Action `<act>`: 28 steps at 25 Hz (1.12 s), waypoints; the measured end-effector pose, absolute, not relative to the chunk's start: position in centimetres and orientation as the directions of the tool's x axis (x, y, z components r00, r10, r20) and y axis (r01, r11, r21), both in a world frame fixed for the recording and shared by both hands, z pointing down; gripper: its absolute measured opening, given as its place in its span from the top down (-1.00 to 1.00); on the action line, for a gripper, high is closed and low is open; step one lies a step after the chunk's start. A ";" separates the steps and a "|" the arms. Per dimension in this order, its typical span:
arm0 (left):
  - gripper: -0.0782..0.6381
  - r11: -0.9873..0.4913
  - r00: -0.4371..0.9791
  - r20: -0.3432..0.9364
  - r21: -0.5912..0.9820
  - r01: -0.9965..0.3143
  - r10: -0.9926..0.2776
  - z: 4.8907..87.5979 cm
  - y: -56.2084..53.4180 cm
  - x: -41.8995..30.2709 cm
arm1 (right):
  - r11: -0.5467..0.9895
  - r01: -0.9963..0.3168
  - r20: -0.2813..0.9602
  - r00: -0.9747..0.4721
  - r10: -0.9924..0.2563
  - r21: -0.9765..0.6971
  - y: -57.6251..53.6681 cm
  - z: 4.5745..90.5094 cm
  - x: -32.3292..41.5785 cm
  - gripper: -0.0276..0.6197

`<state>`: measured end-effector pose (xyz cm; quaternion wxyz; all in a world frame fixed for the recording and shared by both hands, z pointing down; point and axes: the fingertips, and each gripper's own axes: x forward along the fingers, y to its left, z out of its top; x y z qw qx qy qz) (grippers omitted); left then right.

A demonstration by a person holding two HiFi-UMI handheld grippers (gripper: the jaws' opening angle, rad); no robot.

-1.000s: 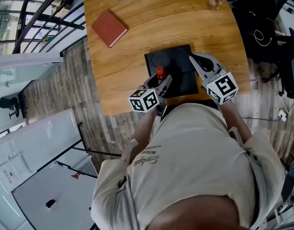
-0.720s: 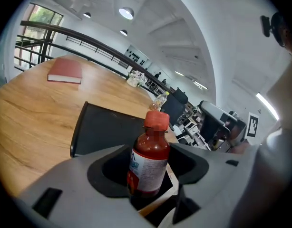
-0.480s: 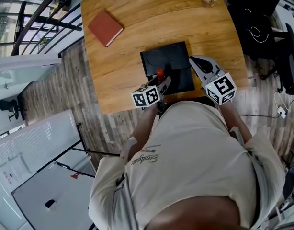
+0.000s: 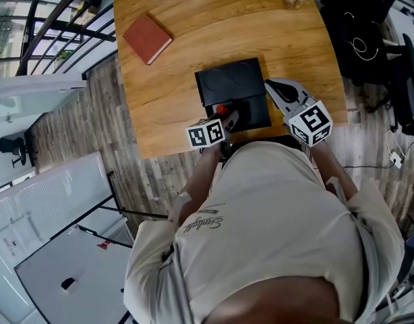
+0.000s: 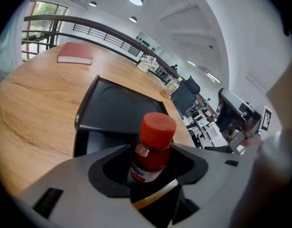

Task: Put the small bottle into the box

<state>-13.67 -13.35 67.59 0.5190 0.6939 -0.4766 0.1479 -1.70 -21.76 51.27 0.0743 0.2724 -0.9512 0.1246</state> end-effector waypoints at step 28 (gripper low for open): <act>0.13 0.116 0.493 0.853 0.514 -0.850 -0.170 74.3 -11.6 -13.7 | 0.745 -0.609 0.185 -0.793 -0.581 -0.270 -24.2 53.5 1.8 0.93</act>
